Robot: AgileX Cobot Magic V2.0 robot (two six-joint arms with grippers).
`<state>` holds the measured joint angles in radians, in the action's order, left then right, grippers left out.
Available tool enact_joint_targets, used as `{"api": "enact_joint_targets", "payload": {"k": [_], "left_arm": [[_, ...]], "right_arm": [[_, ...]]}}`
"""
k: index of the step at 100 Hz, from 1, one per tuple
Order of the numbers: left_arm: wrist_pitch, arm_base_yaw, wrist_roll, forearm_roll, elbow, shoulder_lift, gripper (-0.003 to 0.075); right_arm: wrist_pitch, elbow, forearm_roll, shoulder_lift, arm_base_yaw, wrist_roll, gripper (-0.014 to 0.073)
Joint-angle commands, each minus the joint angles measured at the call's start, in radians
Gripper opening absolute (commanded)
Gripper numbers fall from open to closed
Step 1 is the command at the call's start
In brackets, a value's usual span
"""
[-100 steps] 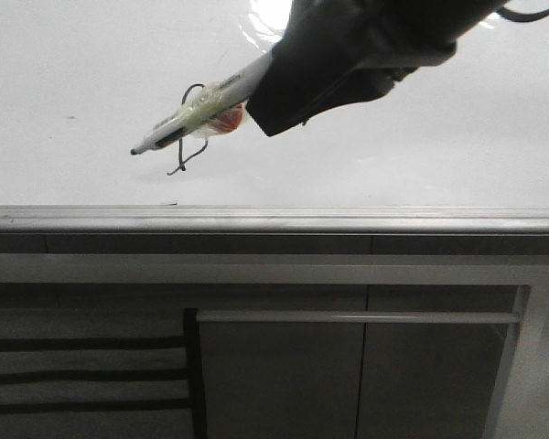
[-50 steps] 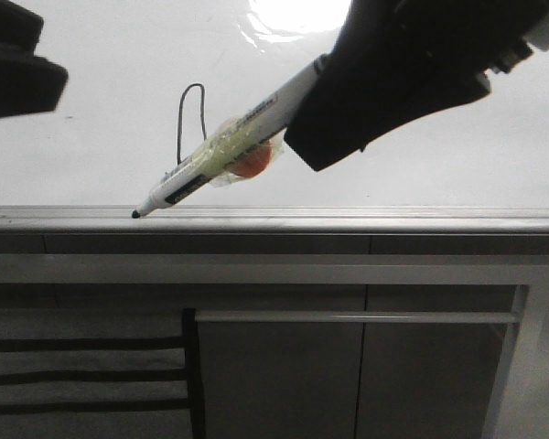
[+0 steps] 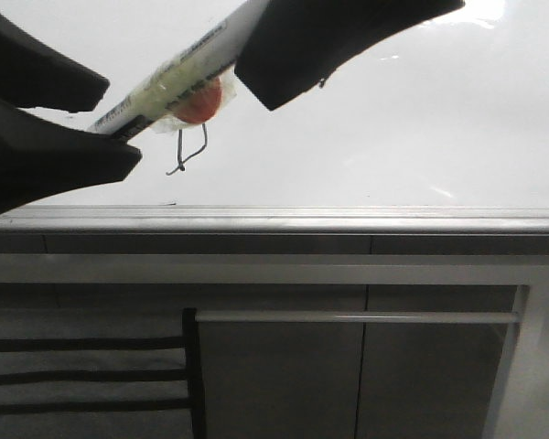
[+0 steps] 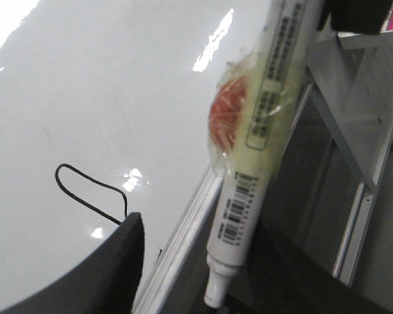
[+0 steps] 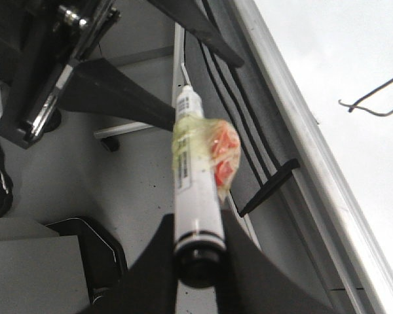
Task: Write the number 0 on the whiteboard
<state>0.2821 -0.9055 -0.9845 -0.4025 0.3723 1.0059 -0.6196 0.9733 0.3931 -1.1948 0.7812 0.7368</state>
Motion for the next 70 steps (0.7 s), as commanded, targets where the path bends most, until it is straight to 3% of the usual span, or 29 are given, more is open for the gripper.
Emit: {"api": "enact_joint_targets", "payload": {"k": [1, 19, 24, 31, 36, 60, 65, 70], "left_arm": [[0.089, -0.008, 0.005, -0.001, 0.038, -0.007, 0.0313], [0.079, -0.008, 0.005, -0.001, 0.038, -0.007, 0.0311], [0.079, -0.008, 0.005, -0.001, 0.038, -0.007, 0.0277], [0.077, -0.008, 0.005, 0.001, 0.038, -0.007, 0.0134], [0.075, -0.008, 0.005, 0.001, 0.038, -0.007, -0.0022], [0.075, -0.008, 0.005, 0.005, 0.038, -0.007, -0.0019], [0.075, -0.008, 0.005, 0.005, 0.038, -0.007, -0.0019], [0.075, -0.008, 0.005, 0.005, 0.038, -0.007, -0.0020]], "right_arm": [[0.045, 0.032, 0.024, 0.028, 0.005, 0.006, -0.0069], [0.041, 0.032, 0.026, 0.028, 0.012, 0.006, -0.0069], [0.043, 0.032, 0.026, 0.028, 0.012, 0.006, -0.0069], [0.045, 0.032, 0.026, 0.028, 0.012, 0.006, -0.0069], [0.045, 0.032, 0.026, 0.028, 0.012, 0.006, -0.0069], [0.060, 0.032, 0.026, 0.028, 0.012, 0.006, -0.0066], [0.060, 0.033, 0.026, 0.028, 0.012, 0.006, -0.0036], [0.061, 0.036, 0.026, 0.028, 0.012, 0.006, 0.0045]]}}
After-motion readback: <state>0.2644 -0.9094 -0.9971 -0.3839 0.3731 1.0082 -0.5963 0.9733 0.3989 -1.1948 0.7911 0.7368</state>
